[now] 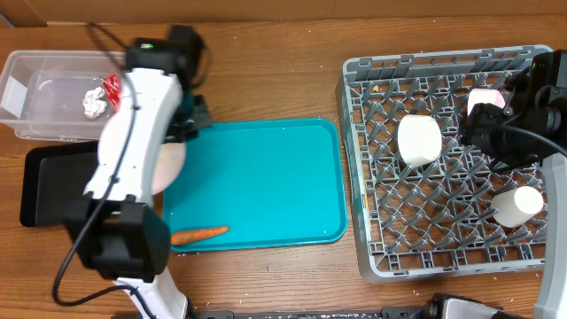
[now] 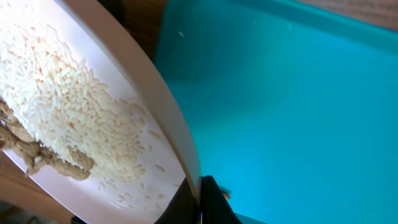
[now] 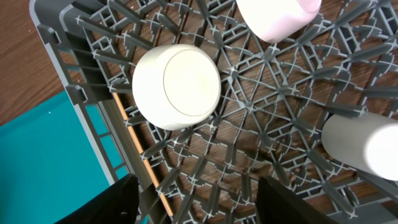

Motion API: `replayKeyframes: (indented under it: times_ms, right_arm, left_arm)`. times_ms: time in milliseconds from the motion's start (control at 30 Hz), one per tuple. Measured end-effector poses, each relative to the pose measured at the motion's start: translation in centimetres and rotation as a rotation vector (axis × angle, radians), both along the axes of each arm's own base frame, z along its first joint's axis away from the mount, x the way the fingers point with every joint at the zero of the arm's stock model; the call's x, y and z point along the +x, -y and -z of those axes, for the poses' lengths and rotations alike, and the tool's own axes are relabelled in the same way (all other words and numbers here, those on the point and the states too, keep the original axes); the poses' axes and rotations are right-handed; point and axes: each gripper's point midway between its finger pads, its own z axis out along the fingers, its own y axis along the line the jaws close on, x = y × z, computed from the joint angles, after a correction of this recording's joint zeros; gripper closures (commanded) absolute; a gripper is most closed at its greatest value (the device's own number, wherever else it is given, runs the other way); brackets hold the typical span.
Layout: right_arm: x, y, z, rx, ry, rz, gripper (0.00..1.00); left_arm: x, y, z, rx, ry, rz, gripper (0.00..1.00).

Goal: Sort waste into correct bins and load items into the dishwasher
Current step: 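Lift the plate and move it over the black tray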

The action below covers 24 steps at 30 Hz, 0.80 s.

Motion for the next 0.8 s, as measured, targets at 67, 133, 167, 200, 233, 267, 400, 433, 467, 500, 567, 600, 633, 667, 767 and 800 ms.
replayKeyframes:
  times_ms: [67, 133, 167, 200, 233, 267, 400, 433, 467, 500, 567, 600, 633, 667, 767, 800]
  right_arm:
    - [0.0, 0.0, 0.0, 0.000, 0.000, 0.000, 0.37]
    - [0.0, 0.0, 0.0, 0.000, 0.000, 0.000, 0.37]
    - [0.0, 0.0, 0.0, 0.000, 0.000, -0.001, 0.37]
    - [0.0, 0.0, 0.0, 0.000, -0.001, 0.000, 0.37]
    - [0.0, 0.0, 0.0, 0.000, -0.001, 0.000, 0.37]
    - [0.0, 0.0, 0.0, 0.000, 0.000, 0.000, 0.37]
    - [0.0, 0.0, 0.0, 0.001, -0.001, 0.000, 0.37]
    - [0.0, 0.0, 0.0, 0.000, -0.002, 0.000, 0.37]
    - [-0.1, 0.0, 0.0, 0.001, -0.003, 0.000, 0.37]
    - [-0.1, 0.0, 0.0, 0.001, -0.005, 0.000, 0.37]
    - [-0.2, 0.0, 0.1, 0.002, -0.007, -0.001, 0.37]
    - [-0.2, 0.0, 0.1, 0.002, -0.008, 0.000, 0.37]
    - [-0.2, 0.0, 0.1, 0.002, -0.009, 0.000, 0.37]
    - [-0.2, -0.1, 0.1, 0.002, -0.009, 0.000, 0.37]
    - [-0.2, -0.1, 0.1, 0.002, -0.009, -0.001, 0.37]
    - [-0.2, -0.1, 0.1, 0.002, -0.010, -0.001, 0.37]
  left_arm:
    - [0.2, -1.3, -0.1, -0.028, 0.004, -0.010, 0.96]
    - [0.5, -2.5, 0.0, -0.063, 0.017, -0.020, 0.96]
    - [0.8, -3.1, 0.0, -0.080, 0.027, -0.025, 0.96]
    - [0.9, -3.6, 0.0, -0.096, 0.035, -0.029, 0.96]
    - [1.1, -4.1, 0.0, -0.112, 0.044, -0.033, 0.96]
    - [1.2, -4.6, 0.0, -0.125, 0.052, -0.038, 0.96]
    - [1.6, -6.5, 0.0, -0.176, 0.083, -0.053, 0.96]
    - [1.6, -6.8, 0.0, -0.193, 0.091, -0.054, 0.96]
    - [1.7, -7.1, -0.1, -0.211, 0.101, -0.056, 0.96]
    - [1.8, -7.4, -0.1, -0.229, 0.111, -0.055, 0.96]
    - [2.0, -7.8, -0.2, -0.263, 0.129, -0.058, 0.96]
    - [2.0, -8.1, -0.3, -0.281, 0.138, -0.063, 0.96]
    - [2.0, -8.3, -0.4, -0.299, 0.147, -0.069, 0.96]
    - [2.1, -8.6, -0.4, -0.312, 0.154, -0.072, 0.96]
    - [2.0, -9.3, -0.6, -0.354, 0.175, -0.079, 0.96]
    - [2.0, -9.4, -0.7, -0.368, 0.181, -0.080, 0.96]
